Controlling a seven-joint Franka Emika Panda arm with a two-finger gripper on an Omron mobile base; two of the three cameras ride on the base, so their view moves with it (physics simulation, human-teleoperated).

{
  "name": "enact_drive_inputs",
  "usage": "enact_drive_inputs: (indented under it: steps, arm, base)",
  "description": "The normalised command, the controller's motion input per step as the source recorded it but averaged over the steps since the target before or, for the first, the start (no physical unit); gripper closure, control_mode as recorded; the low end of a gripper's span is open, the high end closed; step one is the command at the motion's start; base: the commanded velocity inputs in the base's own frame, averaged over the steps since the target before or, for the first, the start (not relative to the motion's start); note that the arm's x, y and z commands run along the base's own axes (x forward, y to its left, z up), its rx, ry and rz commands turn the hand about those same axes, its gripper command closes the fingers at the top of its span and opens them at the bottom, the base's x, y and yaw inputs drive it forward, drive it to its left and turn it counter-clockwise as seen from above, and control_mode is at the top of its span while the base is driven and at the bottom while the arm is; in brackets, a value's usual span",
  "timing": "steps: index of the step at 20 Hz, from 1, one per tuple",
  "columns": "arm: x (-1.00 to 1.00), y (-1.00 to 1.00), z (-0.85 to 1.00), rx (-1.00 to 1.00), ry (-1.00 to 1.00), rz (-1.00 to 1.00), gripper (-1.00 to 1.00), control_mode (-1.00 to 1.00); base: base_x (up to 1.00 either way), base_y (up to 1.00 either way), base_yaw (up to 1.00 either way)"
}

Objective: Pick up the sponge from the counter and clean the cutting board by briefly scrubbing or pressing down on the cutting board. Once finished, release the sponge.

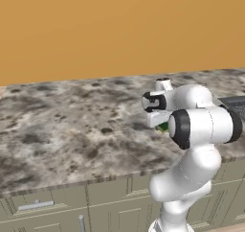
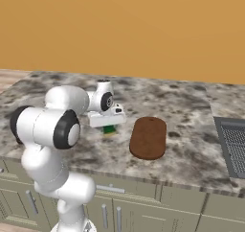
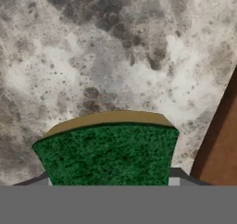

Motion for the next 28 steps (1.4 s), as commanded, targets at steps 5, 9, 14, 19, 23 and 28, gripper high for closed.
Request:
enact_drive_inputs:
  steps: [5, 9, 14, 19, 23, 28]
  arm:
    - [-0.51, -0.78, 0.34, 0.02, 0.0, 0.17, 1.0, -1.0]
    - [-0.56, -0.83, 0.09, 0.05, 0.0, 0.21, 1.0, -1.0]
    - [-0.39, -0.85, 0.18, 0.04, 0.0, 0.22, 1.0, -1.0]
    - [-0.05, -0.79, 0.04, 0.03, 0.04, 0.28, 1.0, -1.0]
    - [0.1, -0.52, -0.34, 0.02, 0.06, 0.34, 1.0, -1.0]
    - [0.11, -0.23, -0.4, 0.01, 0.0, 0.31, 1.0, -1.0]
  base:
    - [0.0, 0.0, 0.0]
    - [0.0, 0.0, 0.0]
    - [0.0, 0.0, 0.0]
    - [0.0, 0.0, 0.0]
    - [0.0, 0.0, 0.0]
    - [0.0, 0.0, 0.0]
